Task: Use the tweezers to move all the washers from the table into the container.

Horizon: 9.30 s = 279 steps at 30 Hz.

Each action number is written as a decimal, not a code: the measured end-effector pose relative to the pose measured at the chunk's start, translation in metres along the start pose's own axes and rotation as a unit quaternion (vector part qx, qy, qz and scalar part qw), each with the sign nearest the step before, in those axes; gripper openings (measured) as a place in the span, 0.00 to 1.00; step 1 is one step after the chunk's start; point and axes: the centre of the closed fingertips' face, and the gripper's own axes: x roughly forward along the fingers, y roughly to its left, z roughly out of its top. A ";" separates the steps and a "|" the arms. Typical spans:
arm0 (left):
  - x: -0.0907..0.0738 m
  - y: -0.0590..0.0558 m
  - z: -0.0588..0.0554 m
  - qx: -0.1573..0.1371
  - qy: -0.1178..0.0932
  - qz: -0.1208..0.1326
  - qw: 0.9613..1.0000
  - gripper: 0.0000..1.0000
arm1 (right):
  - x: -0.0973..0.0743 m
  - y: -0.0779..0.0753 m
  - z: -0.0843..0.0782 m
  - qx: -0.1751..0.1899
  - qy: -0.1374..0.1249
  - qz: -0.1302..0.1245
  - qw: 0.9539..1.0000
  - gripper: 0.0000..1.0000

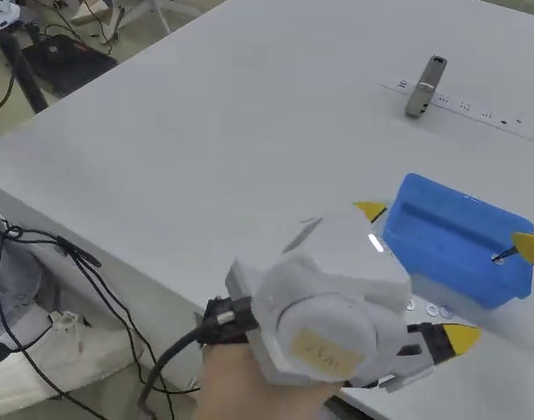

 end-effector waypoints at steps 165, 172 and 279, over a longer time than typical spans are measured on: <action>0.001 -0.007 -0.011 0.019 0.025 -0.019 0.999 0.78 | -0.024 0.086 0.013 -0.045 -0.011 0.062 0.997 0.04; 0.001 -0.008 -0.011 0.019 0.026 -0.021 0.999 0.77 | -0.017 0.090 -0.021 -0.040 0.027 0.072 0.996 0.04; 0.001 -0.006 -0.015 0.002 0.033 -0.021 0.999 0.72 | -0.012 0.081 0.021 -0.078 -0.005 0.088 0.993 0.04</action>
